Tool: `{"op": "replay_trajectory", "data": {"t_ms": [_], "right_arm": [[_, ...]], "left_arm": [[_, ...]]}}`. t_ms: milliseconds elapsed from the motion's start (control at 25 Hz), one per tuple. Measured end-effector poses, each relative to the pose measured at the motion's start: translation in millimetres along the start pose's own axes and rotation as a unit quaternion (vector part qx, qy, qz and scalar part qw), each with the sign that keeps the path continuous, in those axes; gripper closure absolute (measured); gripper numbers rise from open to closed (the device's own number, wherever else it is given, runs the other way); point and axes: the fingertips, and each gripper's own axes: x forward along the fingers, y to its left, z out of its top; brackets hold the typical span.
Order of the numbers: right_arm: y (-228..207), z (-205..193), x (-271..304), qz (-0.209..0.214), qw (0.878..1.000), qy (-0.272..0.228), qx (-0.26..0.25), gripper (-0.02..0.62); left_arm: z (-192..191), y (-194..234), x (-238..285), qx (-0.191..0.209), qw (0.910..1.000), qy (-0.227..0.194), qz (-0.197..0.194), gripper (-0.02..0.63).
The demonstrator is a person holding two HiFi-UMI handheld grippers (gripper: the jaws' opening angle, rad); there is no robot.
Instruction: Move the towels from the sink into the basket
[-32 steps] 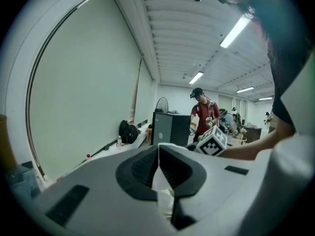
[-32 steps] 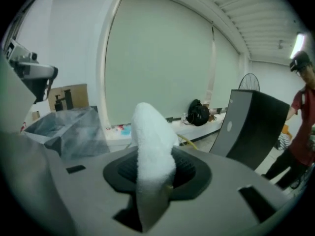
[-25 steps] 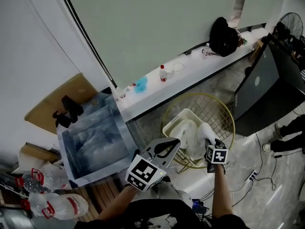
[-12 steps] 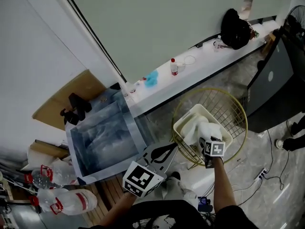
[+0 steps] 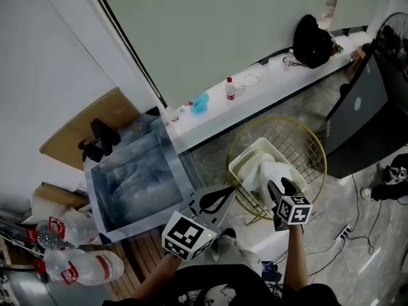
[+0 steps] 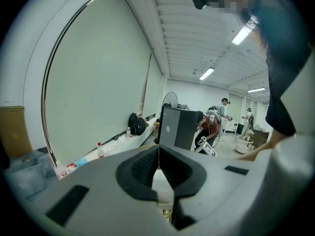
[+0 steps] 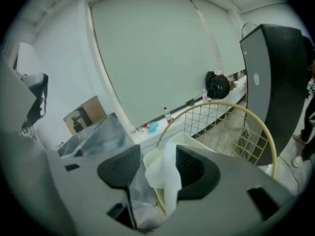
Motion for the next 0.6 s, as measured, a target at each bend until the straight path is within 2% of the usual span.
{"op": "replay_trajectory", "data": {"t_ms": [80, 120, 280, 600], "right_arm": [[12, 20, -18, 0.007, 0.999, -0.035, -0.001, 0.416], [19, 30, -27, 0.012, 0.999, -0.051, -0.002, 0.428], [49, 58, -53, 0.038, 0.995, -0.088, -0.020, 0.448], [136, 81, -74, 0.097, 0.985, -0.115, -0.088, 0.493]], "left_arm": [[-1, -2, -4, -0.003, 1.0000, -0.004, 0.003, 0.597], [-1, -3, -6, -0.005, 1.0000, -0.007, 0.005, 0.597], [-4, -3, -16, -0.010, 0.9997, -0.013, 0.018, 0.597], [-12, 13, -73, -0.025, 0.9966, -0.032, 0.072, 0.597]]}}
